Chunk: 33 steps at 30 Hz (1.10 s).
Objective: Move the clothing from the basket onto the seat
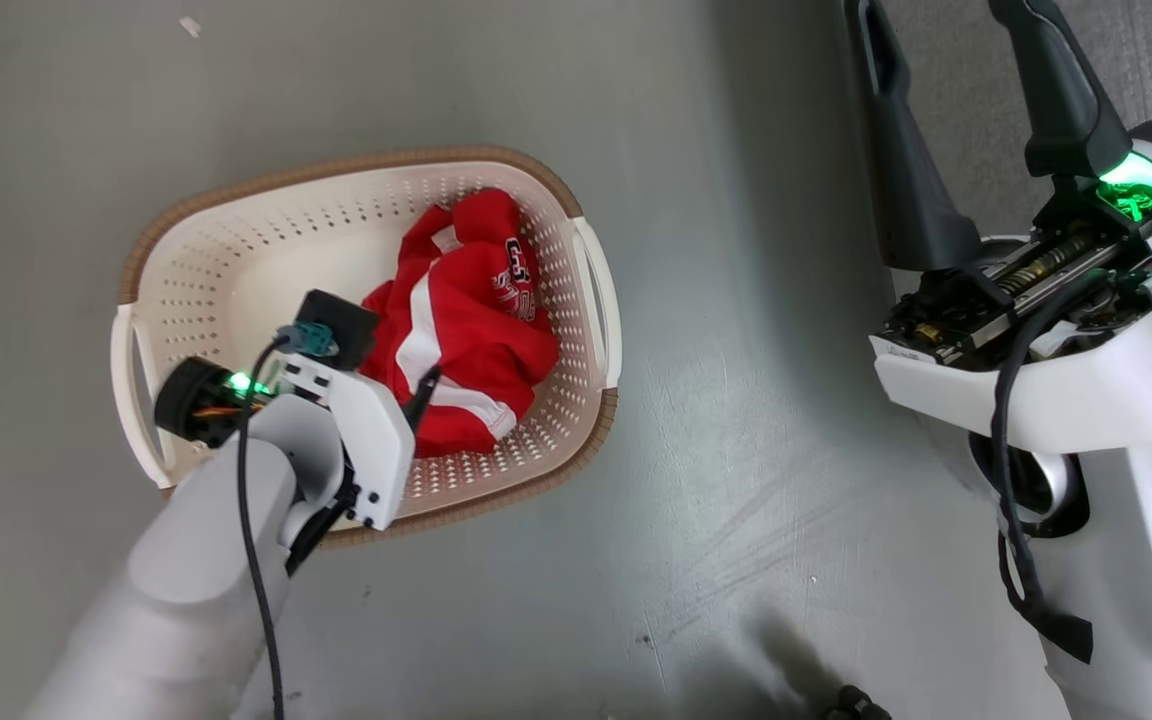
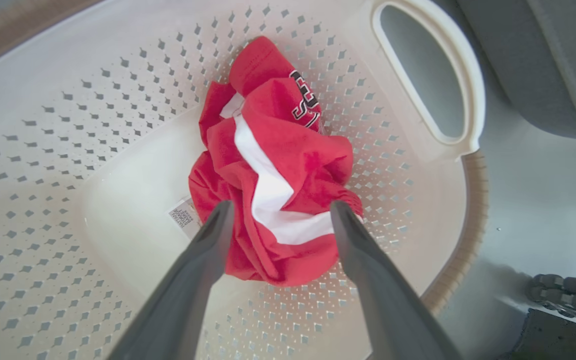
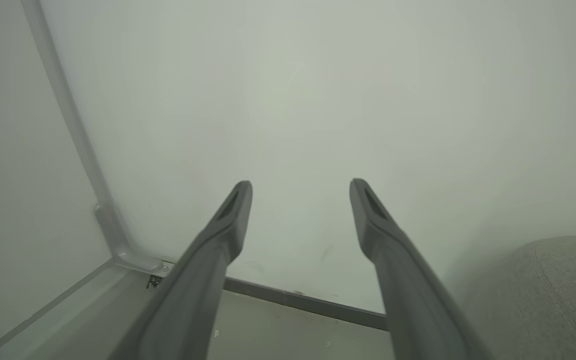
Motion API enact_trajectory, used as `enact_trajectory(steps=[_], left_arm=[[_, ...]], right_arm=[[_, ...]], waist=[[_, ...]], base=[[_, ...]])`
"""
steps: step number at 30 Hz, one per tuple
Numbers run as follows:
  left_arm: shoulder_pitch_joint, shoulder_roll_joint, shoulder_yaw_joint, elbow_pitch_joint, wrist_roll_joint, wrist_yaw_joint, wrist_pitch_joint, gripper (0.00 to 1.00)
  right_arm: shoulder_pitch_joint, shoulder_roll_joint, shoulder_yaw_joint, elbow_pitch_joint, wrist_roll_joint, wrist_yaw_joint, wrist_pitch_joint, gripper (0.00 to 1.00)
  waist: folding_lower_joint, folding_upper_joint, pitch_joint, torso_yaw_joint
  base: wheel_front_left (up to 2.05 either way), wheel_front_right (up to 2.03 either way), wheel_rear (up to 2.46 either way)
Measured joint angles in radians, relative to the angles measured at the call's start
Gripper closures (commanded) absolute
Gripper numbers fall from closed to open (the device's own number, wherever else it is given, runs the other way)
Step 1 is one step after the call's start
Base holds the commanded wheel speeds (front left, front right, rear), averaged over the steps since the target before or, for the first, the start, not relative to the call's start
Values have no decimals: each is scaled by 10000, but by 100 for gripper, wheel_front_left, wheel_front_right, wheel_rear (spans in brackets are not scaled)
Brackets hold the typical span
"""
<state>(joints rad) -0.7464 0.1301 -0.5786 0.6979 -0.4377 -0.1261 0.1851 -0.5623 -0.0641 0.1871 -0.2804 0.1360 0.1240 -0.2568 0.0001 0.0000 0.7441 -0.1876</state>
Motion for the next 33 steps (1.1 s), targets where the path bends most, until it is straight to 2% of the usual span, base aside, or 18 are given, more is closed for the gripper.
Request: enact_trajectory(steps=[25, 26, 27, 28, 33], left_arm=[[-1219, 395, -150, 989, -15, 0, -347, 0], [-1267, 399, -186, 993, -13, 0, -376, 11], [-1267, 399, -186, 993, -13, 0, -376, 64], [-1344, 399, -236, 982, -13, 0, -489, 100], [-1492, 424, -384, 957, 17, 0, -828, 100]], right_arm=[[-911, 21, 274, -63, 98, 0, 0, 0], [-1012, 21, 274, -61, 98, 0, 0, 0], [-1012, 21, 274, -61, 98, 0, 0, 0], [-1204, 23, 270, -67, 98, 0, 0, 0], [-1412, 31, 253, -48, 96, 0, 0, 0]], waist=[[0, 0, 1579, -485], [0, 0, 1624, -493], [0, 0, 1624, -493], [0, 0, 1710, -508], [0, 0, 1799, -527]], base=[[0, 0, 0], [0, 0, 0], [0, 0, 0], [0, 0, 0], [0, 0, 0]])
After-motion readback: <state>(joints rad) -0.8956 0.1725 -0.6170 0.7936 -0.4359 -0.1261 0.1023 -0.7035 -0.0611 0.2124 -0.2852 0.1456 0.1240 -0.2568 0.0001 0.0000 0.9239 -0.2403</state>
